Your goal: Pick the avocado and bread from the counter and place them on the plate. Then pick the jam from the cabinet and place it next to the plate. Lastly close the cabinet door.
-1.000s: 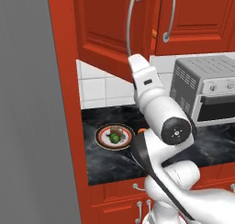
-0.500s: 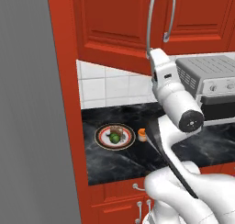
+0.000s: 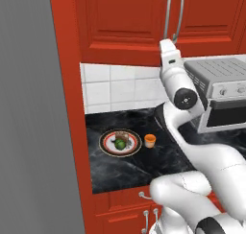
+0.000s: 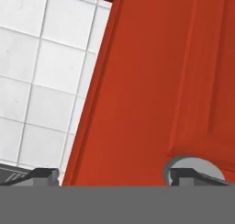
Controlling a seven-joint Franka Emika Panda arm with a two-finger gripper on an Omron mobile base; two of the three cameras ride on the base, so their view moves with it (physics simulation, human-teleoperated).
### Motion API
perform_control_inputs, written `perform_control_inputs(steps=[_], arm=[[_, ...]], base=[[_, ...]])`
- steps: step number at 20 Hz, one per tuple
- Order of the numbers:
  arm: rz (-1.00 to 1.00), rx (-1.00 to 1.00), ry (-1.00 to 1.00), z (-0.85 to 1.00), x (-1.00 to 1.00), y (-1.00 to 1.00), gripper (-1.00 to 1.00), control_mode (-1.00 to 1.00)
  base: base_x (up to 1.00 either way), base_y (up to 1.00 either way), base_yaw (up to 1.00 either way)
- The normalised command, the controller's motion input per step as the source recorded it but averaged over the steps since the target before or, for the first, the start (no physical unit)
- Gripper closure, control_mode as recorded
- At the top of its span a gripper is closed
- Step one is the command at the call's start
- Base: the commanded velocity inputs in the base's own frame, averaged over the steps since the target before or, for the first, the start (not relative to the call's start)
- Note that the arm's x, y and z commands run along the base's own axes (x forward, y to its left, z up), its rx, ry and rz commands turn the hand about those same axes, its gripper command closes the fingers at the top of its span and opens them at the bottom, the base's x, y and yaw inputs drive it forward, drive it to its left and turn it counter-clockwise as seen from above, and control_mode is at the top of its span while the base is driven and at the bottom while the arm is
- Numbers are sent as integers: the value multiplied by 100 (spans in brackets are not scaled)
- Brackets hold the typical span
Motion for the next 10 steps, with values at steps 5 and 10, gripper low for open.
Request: perform_control_inputs(steps=[5,10], arm=[[-18,0,20,18,100,6,-100,-100],[-5,0,15,30,94,0,-100,-100]], base=[[0,0,0],[0,0,0]])
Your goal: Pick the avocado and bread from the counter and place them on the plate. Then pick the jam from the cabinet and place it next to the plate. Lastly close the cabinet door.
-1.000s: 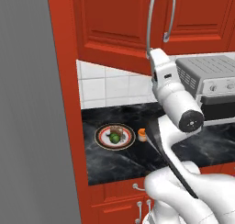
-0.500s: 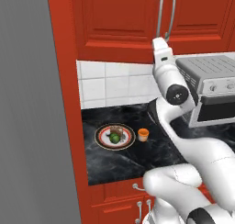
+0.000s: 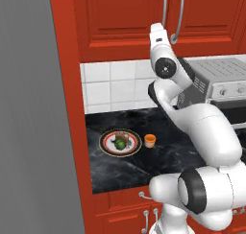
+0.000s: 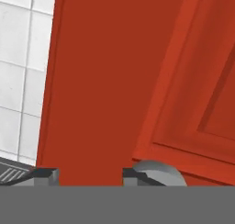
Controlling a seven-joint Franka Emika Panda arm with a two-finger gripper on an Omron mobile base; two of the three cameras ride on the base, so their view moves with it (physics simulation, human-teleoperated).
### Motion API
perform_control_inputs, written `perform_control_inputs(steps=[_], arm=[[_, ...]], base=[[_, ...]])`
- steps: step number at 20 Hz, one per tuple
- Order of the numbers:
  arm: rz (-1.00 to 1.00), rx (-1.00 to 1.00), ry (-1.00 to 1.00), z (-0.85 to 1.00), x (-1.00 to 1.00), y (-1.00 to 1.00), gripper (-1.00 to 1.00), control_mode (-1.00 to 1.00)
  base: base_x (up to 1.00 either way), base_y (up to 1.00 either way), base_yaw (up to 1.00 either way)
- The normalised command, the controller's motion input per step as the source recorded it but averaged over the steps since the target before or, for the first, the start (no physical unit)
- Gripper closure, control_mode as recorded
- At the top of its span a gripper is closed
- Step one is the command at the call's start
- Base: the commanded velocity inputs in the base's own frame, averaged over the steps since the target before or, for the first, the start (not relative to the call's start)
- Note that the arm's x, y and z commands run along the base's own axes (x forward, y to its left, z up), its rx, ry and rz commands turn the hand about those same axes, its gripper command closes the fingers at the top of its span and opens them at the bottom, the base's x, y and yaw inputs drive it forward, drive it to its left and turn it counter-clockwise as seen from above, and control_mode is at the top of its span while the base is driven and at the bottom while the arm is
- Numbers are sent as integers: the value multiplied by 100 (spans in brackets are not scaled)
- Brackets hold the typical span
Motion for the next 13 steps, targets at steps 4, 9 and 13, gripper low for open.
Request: perform_control_inputs(steps=[4,9,13], arm=[[-3,0,11,22,81,0,-100,-100],[-2,0,11,15,42,0,-100,-100],[-2,0,10,25,-18,0,-100,-100]], base=[[0,0,0],[0,0,0],[0,0,0]])
